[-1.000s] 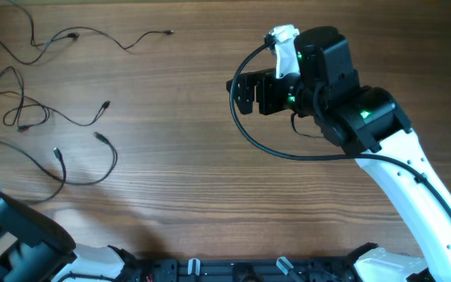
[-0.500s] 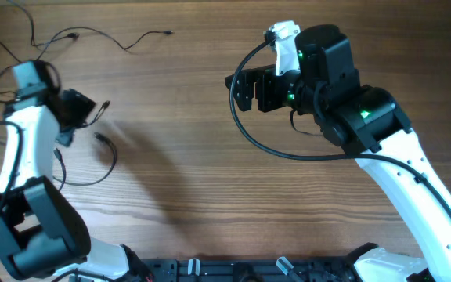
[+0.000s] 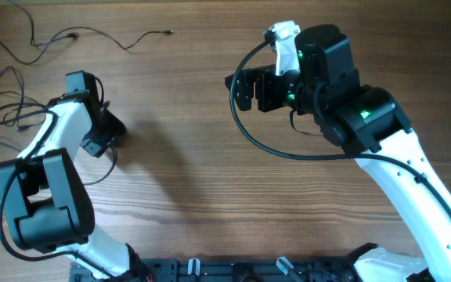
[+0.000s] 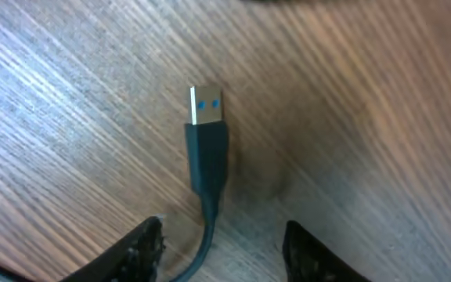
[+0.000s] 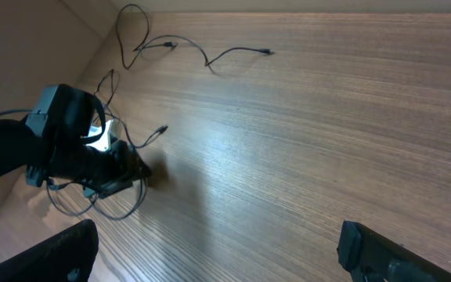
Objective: Untangle cables
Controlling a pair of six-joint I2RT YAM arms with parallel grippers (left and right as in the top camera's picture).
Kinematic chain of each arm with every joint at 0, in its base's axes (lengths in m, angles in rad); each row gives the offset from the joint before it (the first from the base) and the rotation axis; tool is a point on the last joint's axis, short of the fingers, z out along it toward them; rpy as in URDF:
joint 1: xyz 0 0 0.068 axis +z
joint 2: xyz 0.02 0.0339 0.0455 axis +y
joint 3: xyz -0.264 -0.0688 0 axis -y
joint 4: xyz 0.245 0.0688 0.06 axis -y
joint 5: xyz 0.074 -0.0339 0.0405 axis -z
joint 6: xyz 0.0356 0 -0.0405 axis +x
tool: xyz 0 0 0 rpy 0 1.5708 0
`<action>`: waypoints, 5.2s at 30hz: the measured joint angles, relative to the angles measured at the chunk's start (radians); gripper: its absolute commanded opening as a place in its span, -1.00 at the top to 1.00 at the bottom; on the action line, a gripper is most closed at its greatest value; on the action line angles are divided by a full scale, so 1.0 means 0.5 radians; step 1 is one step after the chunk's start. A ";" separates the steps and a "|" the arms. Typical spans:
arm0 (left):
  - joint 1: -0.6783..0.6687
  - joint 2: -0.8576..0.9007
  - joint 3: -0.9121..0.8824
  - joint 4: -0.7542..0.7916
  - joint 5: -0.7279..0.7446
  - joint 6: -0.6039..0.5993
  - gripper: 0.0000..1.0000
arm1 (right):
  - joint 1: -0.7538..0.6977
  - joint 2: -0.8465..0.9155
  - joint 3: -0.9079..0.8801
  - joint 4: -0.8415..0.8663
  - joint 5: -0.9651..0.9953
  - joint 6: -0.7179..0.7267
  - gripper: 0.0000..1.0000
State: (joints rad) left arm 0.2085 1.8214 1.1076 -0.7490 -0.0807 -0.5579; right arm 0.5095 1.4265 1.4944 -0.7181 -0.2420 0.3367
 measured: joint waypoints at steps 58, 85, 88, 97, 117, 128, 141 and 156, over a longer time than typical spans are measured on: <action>1.022 0.160 0.046 0.737 -0.425 0.033 -0.28 | 0.000 0.000 0.000 -0.056 -0.009 0.000 -0.99; 1.071 0.314 0.231 0.977 -0.524 0.391 0.87 | 0.000 0.000 0.000 -0.076 -0.009 0.037 -0.99; 1.095 0.314 0.303 0.977 -0.524 0.397 0.92 | 0.000 0.000 0.000 -0.076 -0.009 0.037 -0.99; 1.199 0.314 0.320 1.015 -0.525 0.410 0.34 | 0.000 0.000 0.000 -0.121 -0.009 0.039 -1.00; 1.042 -0.255 0.523 0.826 0.699 0.094 -1.00 | 0.000 0.034 0.001 0.044 -0.016 0.204 -1.00; 0.338 -0.953 0.529 -0.061 1.295 0.140 -1.00 | -0.059 0.010 0.000 0.069 0.014 0.248 -0.99; -0.259 -2.045 0.533 -1.032 1.020 0.292 -1.00 | -0.070 0.002 0.000 0.097 0.031 0.262 -0.99; -0.259 -2.889 0.448 -1.614 0.880 0.369 -1.00 | -0.070 0.000 0.000 0.047 0.032 0.262 -0.99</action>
State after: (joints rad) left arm 0.0792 0.3767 1.3315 -1.5562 0.3595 -0.3733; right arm 0.4744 1.4265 1.4944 -0.6949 -0.2260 0.4679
